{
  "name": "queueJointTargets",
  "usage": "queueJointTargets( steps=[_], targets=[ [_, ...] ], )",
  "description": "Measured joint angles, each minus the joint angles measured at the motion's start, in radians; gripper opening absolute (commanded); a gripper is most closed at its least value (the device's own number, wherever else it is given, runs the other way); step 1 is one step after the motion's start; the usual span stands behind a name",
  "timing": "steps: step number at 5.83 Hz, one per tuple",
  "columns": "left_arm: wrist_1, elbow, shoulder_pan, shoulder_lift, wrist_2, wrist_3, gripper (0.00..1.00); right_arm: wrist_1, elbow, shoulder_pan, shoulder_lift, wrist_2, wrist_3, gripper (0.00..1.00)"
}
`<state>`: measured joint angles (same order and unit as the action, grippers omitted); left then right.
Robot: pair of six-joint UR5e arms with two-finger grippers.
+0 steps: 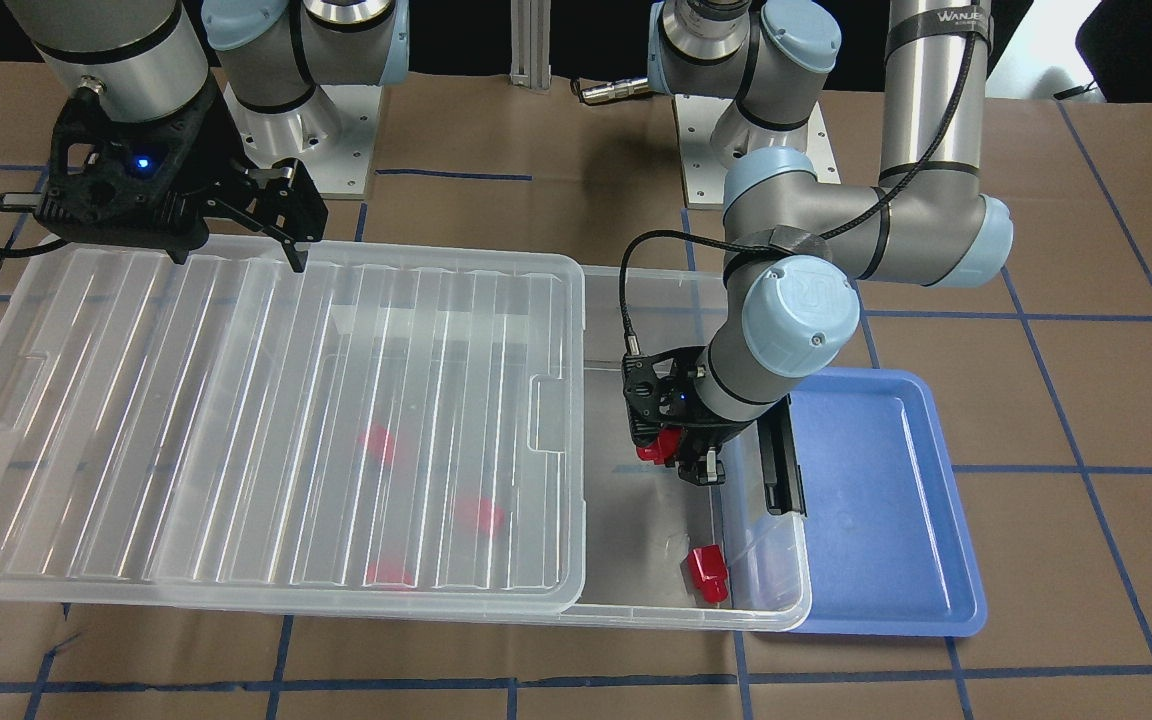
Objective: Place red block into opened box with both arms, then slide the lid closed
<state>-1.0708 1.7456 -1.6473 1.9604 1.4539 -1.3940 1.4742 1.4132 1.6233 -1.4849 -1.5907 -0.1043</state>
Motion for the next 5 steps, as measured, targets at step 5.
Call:
queueJointTargets(
  steps=[5],
  targets=[
    [0.009, -0.002, 0.010, -0.042, -0.001, 0.005, 0.98, 0.000, 0.001, -0.003, 0.000, 0.000, 0.000, 1.00]
  ],
)
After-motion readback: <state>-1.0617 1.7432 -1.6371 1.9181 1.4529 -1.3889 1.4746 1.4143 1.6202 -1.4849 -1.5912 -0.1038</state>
